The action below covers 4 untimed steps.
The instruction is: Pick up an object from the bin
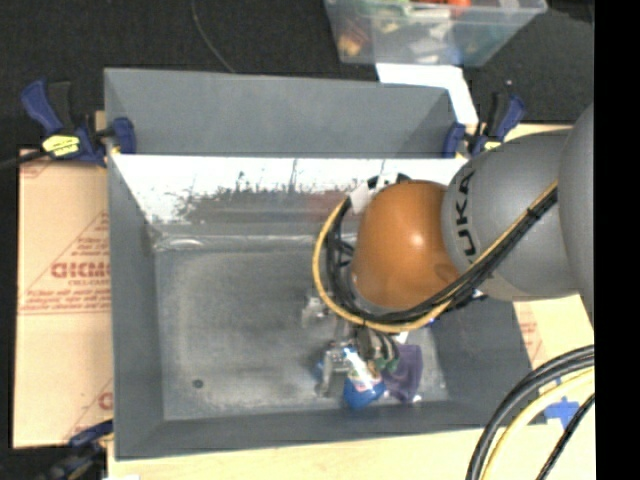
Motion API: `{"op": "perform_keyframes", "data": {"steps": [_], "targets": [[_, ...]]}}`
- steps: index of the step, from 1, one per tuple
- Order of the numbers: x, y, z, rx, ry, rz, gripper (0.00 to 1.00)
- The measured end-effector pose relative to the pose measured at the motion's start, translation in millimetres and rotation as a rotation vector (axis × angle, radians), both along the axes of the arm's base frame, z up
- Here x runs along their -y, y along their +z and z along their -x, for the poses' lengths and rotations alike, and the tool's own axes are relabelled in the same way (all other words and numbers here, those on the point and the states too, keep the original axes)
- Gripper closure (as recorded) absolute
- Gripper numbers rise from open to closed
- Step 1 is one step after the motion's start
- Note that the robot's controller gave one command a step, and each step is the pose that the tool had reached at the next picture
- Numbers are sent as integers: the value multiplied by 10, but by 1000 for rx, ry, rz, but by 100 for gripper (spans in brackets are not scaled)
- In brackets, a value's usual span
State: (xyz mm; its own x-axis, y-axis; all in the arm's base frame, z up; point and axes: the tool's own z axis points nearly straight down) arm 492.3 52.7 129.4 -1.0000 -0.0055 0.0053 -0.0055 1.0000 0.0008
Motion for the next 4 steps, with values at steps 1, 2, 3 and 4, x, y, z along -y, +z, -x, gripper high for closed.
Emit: {"op": "perform_keyframes", "data": {"steps": [1,2,3,4], "targets": [[2,35,-20,7,-4,-1,0],[912,-593,123,8,-230,0,0],[934,-67,26,18,125,-3,0],[1202,-299,198,3,-42,-4,0]]}}
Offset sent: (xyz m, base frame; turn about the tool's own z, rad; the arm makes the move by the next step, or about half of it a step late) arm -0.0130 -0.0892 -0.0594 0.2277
